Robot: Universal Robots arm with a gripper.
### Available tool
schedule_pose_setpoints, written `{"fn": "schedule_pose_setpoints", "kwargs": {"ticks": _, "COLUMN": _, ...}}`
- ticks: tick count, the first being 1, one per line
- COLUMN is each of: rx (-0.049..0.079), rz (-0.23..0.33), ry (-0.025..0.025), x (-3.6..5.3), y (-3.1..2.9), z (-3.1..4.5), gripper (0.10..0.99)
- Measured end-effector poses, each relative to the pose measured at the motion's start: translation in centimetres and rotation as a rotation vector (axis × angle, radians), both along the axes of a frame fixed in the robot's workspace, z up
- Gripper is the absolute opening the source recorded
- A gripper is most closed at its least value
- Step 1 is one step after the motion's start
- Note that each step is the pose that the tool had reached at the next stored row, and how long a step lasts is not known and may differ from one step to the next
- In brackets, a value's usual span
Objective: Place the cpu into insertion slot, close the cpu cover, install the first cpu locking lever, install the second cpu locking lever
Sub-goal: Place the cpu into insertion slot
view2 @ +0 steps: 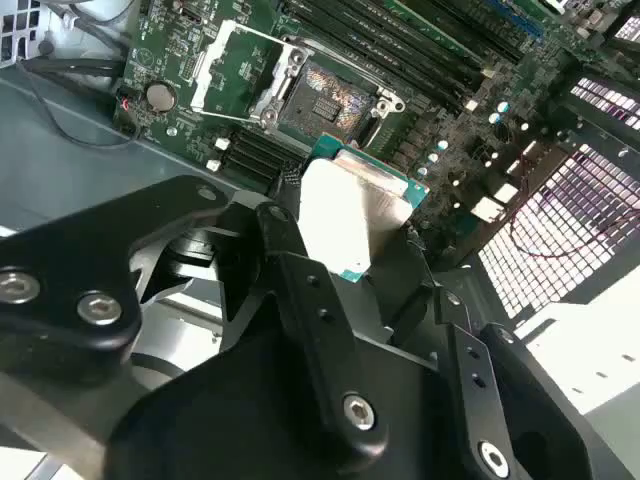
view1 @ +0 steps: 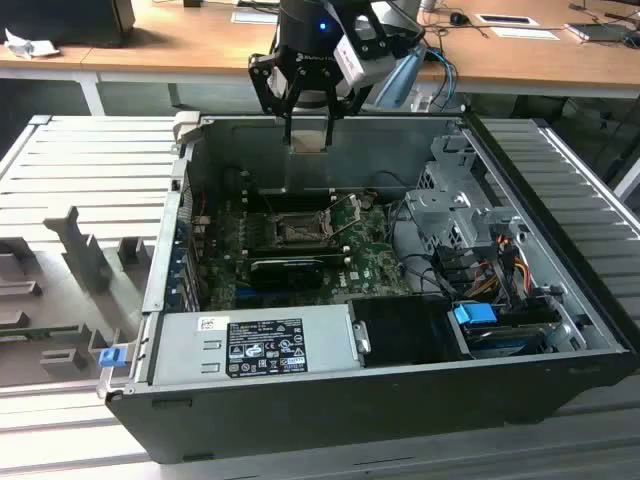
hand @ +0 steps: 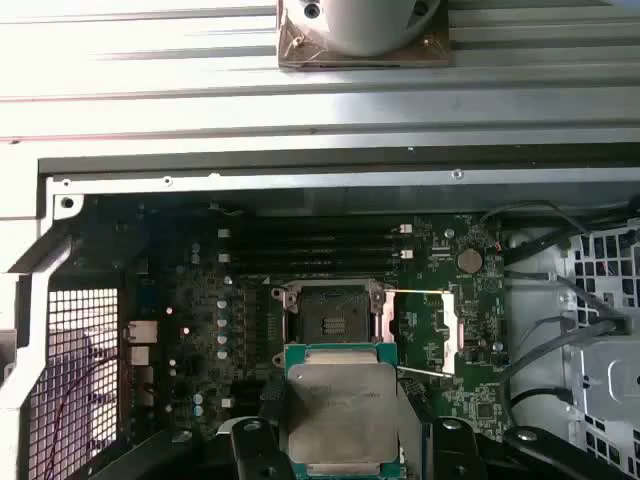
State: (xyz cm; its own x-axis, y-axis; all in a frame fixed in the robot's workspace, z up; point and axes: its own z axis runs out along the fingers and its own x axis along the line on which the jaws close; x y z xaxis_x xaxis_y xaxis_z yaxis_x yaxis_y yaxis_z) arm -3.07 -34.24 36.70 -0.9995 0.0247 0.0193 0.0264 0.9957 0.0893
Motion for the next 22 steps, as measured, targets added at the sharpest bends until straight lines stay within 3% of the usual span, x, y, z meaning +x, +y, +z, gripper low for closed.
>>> {"fn": "schedule_pose_setpoints", "kwargs": {"ticks": 2, "rx": 0.000, "rz": -0.028, "ry": 0.0000, "x": 0.00, "y": 0.00, "z": 0.00, "gripper": 0.525}}
{"fn": "schedule_pose_setpoints", "kwargs": {"ticks": 4, "rx": 0.000, "rz": -0.112, "ry": 0.0001, "x": 0.00, "y": 0.00, "z": -0.08, "gripper": 0.525}}
{"fn": "schedule_pose_setpoints", "kwargs": {"ticks": 11, "rx": 0.000, "rz": -0.134, "ry": 0.0005, "x": 0.01, "y": -0.02, "z": -0.45, "gripper": 0.525}}
{"fn": "schedule_pose_setpoints", "kwargs": {"ticks": 18, "rx": 0.000, "rz": -0.260, "ry": 0.0004, "x": 0.00, "y": -0.02, "z": -0.55, "gripper": 0.525}}
{"fn": "schedule_pose_setpoints", "kwargs": {"ticks": 20, "rx": 0.000, "rz": -0.333, "ry": 0.0004, "x": 0.00, "y": -0.02, "z": -0.59, "gripper": 0.525}}
{"fn": "schedule_pose_setpoints", "kwargs": {"ticks": 22, "rx": 0.000, "rz": -0.363, "ry": 0.0004, "x": 0.00, "y": -0.02, "z": -0.62, "gripper": 0.525}}
